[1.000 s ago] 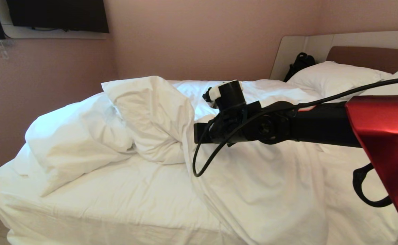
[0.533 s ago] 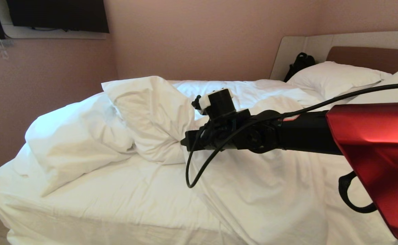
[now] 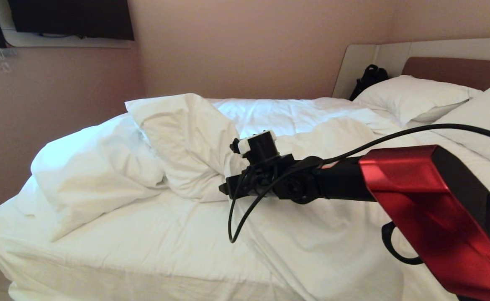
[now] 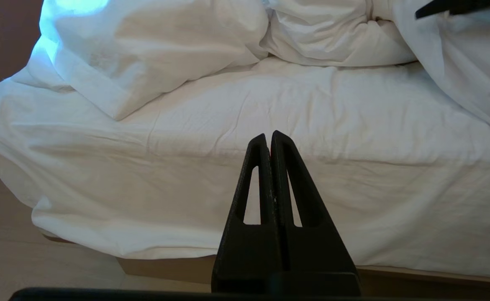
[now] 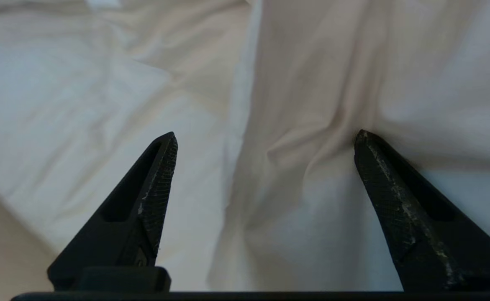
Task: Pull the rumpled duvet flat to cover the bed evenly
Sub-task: Flatten the corners of the folded blanket
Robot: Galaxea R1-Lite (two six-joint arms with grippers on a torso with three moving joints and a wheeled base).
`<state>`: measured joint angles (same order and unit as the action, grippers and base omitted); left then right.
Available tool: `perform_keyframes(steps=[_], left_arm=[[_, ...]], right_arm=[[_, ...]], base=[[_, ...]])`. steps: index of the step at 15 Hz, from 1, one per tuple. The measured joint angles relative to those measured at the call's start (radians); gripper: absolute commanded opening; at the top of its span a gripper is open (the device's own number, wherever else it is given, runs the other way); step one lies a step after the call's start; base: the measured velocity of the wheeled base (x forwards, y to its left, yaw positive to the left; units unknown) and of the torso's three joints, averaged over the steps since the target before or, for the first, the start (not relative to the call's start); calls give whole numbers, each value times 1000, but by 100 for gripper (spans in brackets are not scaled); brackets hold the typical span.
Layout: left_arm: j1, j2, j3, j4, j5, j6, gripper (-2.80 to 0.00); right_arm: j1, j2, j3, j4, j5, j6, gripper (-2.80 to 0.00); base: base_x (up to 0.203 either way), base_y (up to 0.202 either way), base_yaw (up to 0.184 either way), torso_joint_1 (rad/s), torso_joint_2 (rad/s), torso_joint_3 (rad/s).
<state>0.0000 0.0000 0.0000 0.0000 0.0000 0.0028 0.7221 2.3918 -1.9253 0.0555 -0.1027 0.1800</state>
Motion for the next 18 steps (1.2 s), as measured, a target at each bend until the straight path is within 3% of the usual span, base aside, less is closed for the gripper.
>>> perform_keyframes(steps=[6,7,18], left_arm=[[0,0,0,0,0,1,-280],[0,0,0,0,0,0,-280],[0,0,0,0,0,0,-280]], right_arm=[[-7,108,-1,-81,-50,-45,0],[-11,118,-1,-87,-50,-46,-273],[-29,66,9,-82,-49,-30,-280]], base=[[0,0,0,0,0,0],[0,0,0,0,0,0],[0,0,0,0,0,0]])
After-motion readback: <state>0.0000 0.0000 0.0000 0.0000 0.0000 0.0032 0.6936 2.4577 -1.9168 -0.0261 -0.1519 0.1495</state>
